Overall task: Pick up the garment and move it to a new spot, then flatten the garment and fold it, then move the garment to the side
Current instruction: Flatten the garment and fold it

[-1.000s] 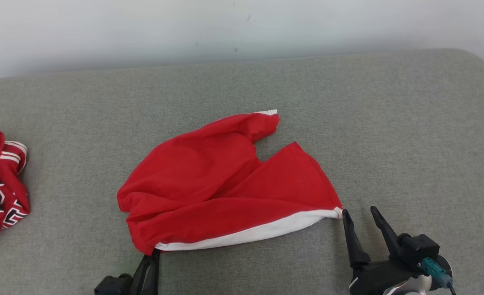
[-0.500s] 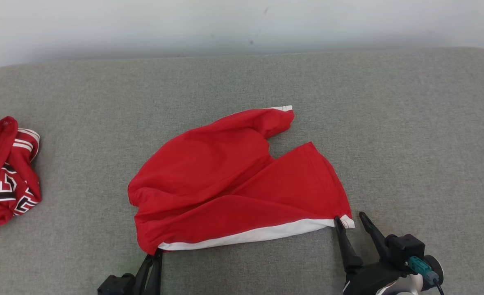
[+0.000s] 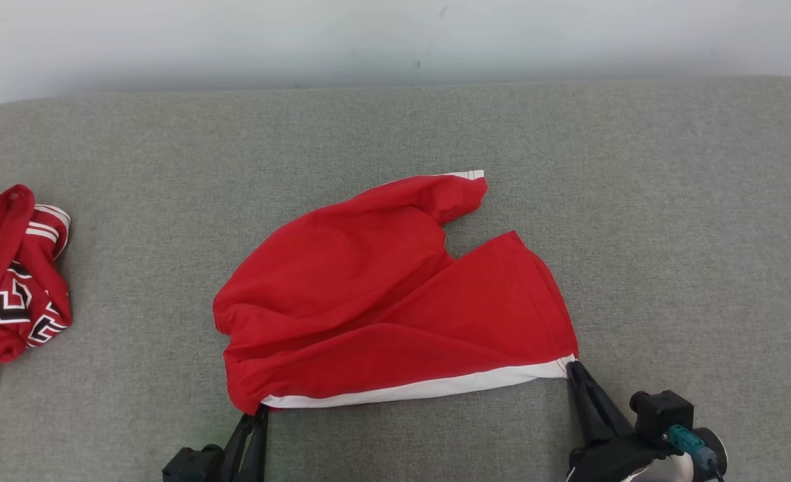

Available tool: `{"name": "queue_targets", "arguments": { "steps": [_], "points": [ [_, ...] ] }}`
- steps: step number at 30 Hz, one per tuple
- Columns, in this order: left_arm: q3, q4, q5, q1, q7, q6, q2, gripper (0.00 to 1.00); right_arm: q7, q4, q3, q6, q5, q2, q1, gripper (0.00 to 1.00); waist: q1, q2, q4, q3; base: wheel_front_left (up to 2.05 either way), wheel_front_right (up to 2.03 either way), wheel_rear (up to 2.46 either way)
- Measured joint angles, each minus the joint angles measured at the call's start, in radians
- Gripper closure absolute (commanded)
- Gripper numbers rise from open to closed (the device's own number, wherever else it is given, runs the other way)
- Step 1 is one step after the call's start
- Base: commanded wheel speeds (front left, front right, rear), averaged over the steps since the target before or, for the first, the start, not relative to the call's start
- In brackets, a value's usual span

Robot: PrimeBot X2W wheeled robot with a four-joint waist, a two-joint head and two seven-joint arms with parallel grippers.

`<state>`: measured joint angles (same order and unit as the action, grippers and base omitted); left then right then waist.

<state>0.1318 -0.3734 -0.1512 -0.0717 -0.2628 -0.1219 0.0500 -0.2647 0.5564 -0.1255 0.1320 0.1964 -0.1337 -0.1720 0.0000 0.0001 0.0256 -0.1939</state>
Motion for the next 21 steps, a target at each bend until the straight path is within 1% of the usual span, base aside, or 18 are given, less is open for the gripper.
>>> {"name": "queue_targets", "arguments": {
  "steps": [11, 14, 19, 21],
  "points": [
    [-0.008, -0.012, 0.005, 0.005, 0.000, -0.002, 0.000, 1.00, 0.001, -0.068, 0.054, 0.000, 0.003, 0.002, 0.002, 1.00, 0.0000, 0.0000, 0.007, 0.019, 0.00, 0.00, 0.00],
    [-0.003, -0.012, 0.005, 0.007, 0.000, -0.002, 0.000, 1.00, 0.001, -0.102, 0.074, 0.000, 0.003, 0.005, 0.008, 1.00, 0.0000, 0.0000, 0.004, 0.022, 0.00, 0.00, 0.00],
    [0.030, -0.007, 0.011, 0.009, 0.000, -0.008, 0.000, 1.00, 0.001, -0.186, 0.106, 0.000, 0.012, 0.010, 0.009, 1.00, 0.0001, 0.0000, -0.002, 0.036, 0.00, 0.00, 0.00],
    [0.058, 0.012, 0.006, 0.007, 0.000, -0.008, 0.008, 1.00, 0.001, -0.222, 0.116, 0.000, 0.019, 0.011, 0.008, 1.00, 0.0000, 0.0000, -0.004, 0.046, 0.00, 0.00, 0.00]
  ]
}}
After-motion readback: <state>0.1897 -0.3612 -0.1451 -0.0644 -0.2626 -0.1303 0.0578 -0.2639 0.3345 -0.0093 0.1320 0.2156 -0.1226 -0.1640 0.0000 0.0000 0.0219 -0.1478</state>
